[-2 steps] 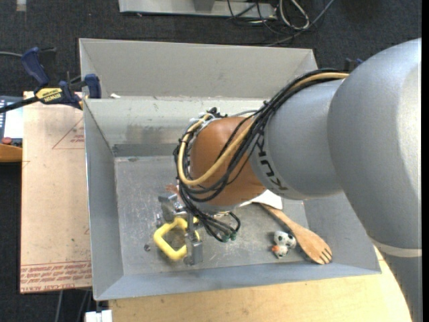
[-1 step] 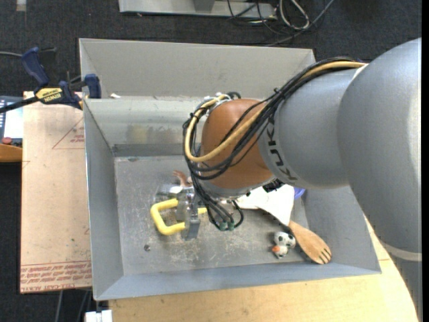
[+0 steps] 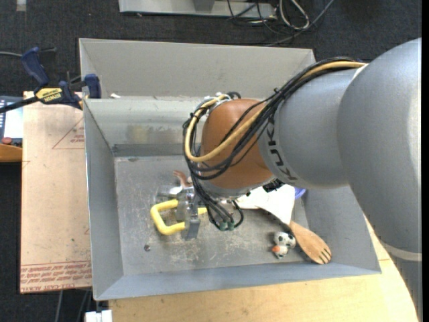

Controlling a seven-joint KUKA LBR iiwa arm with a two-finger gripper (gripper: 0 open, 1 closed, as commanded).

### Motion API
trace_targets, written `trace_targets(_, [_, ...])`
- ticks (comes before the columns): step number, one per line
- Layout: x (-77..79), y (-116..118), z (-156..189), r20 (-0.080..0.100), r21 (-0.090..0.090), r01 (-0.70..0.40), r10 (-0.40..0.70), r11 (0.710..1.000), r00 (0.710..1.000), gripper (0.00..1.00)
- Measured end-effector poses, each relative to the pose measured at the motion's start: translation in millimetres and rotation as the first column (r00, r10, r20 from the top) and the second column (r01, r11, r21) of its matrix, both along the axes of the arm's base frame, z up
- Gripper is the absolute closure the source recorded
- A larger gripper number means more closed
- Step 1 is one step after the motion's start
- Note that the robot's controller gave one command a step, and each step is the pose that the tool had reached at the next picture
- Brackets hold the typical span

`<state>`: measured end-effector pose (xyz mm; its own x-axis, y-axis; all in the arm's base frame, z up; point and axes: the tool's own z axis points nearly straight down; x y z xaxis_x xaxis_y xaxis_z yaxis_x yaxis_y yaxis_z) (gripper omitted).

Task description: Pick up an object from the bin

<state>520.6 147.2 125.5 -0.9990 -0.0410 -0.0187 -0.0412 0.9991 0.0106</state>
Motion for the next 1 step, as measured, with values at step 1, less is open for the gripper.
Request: trace_targets(1, [10.9,-11.0,-18.1,-0.001,0.004,0.031,-0.031,1.000,1.000,1.00])
